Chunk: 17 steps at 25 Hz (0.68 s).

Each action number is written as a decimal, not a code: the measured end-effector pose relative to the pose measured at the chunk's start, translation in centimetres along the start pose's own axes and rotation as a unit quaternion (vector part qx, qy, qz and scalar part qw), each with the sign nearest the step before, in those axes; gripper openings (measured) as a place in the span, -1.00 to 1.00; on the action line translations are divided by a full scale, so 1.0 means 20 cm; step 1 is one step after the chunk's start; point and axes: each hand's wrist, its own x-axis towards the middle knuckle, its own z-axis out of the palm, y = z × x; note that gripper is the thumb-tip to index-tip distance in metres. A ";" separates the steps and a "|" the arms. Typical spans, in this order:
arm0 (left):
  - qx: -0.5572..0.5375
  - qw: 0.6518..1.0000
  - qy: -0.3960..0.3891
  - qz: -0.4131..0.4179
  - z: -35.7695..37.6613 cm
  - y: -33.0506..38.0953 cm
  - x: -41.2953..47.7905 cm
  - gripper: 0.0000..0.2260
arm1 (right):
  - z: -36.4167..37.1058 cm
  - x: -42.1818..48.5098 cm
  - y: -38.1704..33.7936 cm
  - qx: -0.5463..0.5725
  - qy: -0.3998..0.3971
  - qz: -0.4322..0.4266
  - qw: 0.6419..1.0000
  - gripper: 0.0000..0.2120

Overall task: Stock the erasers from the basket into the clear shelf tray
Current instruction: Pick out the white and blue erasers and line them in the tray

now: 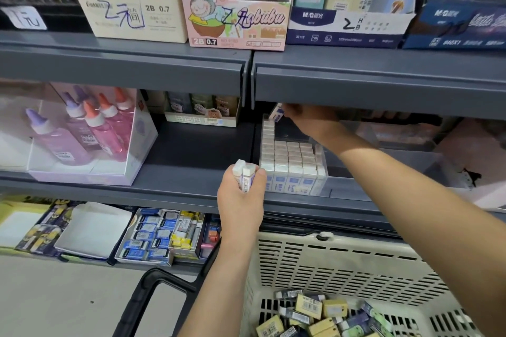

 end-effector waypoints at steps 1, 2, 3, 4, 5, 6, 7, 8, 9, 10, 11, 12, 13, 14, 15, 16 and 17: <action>-0.003 1.000 -0.002 -0.001 0.00 0.00 0.00 -0.95 | 0.02 0.01 0.00 0.029 -0.023 0.002 0.999 -0.75; -0.006 1.000 -0.003 -0.003 0.00 0.00 0.00 -0.96 | 0.04 0.03 0.01 0.047 -0.041 0.004 0.998 -0.75; -0.009 1.000 -0.004 -0.004 0.00 0.00 0.00 -0.96 | 0.06 0.04 0.01 0.044 -0.050 -0.005 0.998 -0.76; -0.009 1.000 -0.005 -0.005 0.00 0.00 0.00 -0.96 | 0.08 0.05 0.01 0.031 -0.060 -0.012 0.998 -0.77; -0.008 1.000 -0.007 -0.007 0.00 0.00 0.00 -0.96 | 0.09 0.06 0.00 0.027 -0.065 -0.019 0.997 -0.78; -0.005 1.000 -0.009 -0.009 0.00 0.00 0.00 -0.96 | 0.10 0.06 0.00 0.032 -0.066 -0.023 0.997 -0.79; -0.002 1.000 -0.010 -0.009 0.00 0.00 0.00 -0.96 | 0.11 0.06 -0.01 0.039 -0.063 -0.028 0.997 -0.80; 0.001 1.000 -0.012 -0.008 0.00 0.00 0.00 -0.96 | 0.12 0.06 0.00 0.036 -0.055 -0.037 0.997 -0.83; 0.003 1.000 -0.014 -0.007 0.01 0.00 0.00 -0.96 | 0.14 0.06 0.01 0.021 -0.050 -0.050 0.997 -0.85; 0.003 1.000 -0.015 -0.006 0.00 0.00 0.00 -0.96 | 0.15 0.06 0.02 0.006 -0.050 -0.059 0.997 -0.86; 0.001 1.000 -0.017 -0.006 0.00 0.00 0.00 -0.95 | 0.15 0.06 0.03 0.003 -0.058 -0.057 0.997 -0.86; -0.004 1.000 -0.020 -0.007 0.00 0.00 0.00 -0.94 | 0.15 0.06 0.04 0.012 -0.072 -0.047 0.996 -0.86; -0.013 0.999 -0.028 -0.009 0.00 0.00 0.00 -0.94 | 0.14 0.06 0.04 0.021 -0.087 -0.040 0.995 -0.86; -0.026 0.999 -0.044 -0.013 0.01 0.00 0.00 -0.93 | 0.12 0.05 0.04 0.023 -0.097 -0.040 0.994 -0.85; -0.043 0.997 -0.065 -0.018 0.01 0.00 -0.01 -0.92 | 0.10 0.03 0.03 0.019 -0.100 -0.048 0.994 -0.85; -0.064 0.994 -0.089 -0.028 0.01 0.01 -0.01 -0.91 | 0.08 0.01 0.02 0.014 -0.093 -0.062 0.994 -0.83; -0.090 0.989 -0.113 -0.044 0.02 0.01 -0.02 -0.90 | 0.05 -0.03 0.01 0.016 -0.077 -0.081 0.994 -0.82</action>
